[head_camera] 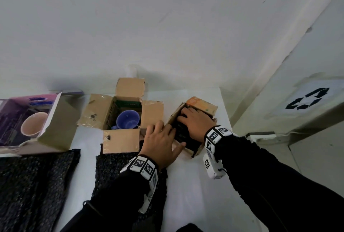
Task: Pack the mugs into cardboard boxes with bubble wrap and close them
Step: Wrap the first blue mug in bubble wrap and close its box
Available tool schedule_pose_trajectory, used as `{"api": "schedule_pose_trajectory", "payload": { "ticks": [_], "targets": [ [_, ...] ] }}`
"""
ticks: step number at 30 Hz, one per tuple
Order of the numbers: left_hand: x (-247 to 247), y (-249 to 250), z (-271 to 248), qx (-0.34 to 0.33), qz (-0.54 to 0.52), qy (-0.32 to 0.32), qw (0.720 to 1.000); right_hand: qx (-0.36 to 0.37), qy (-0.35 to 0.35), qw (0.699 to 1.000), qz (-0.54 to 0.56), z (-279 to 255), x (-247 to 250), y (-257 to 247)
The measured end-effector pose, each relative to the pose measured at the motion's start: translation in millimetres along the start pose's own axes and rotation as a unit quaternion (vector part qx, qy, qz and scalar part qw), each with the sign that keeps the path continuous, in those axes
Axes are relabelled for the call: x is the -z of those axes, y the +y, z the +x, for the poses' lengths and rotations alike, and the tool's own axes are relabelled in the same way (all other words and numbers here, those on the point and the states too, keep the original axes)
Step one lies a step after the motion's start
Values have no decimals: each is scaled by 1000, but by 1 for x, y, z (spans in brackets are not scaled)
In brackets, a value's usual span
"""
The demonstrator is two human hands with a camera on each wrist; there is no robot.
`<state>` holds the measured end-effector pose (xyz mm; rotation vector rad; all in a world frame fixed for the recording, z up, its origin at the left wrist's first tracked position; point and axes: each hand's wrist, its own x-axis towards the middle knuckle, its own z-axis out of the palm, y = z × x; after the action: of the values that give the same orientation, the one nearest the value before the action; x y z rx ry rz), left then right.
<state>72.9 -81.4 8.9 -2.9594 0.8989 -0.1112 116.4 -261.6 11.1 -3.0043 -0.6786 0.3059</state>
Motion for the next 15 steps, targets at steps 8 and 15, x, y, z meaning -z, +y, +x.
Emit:
{"api": "schedule_pose_trajectory", "payload": {
  "ticks": [8,15],
  "targets": [
    [-1,-16,4,-64,27,-4,998,-2,-23,999,40,3,9,0],
    [1,6,-6,-38,-50,39,997,-59,134,988,52,-27,19,14]
  ]
}}
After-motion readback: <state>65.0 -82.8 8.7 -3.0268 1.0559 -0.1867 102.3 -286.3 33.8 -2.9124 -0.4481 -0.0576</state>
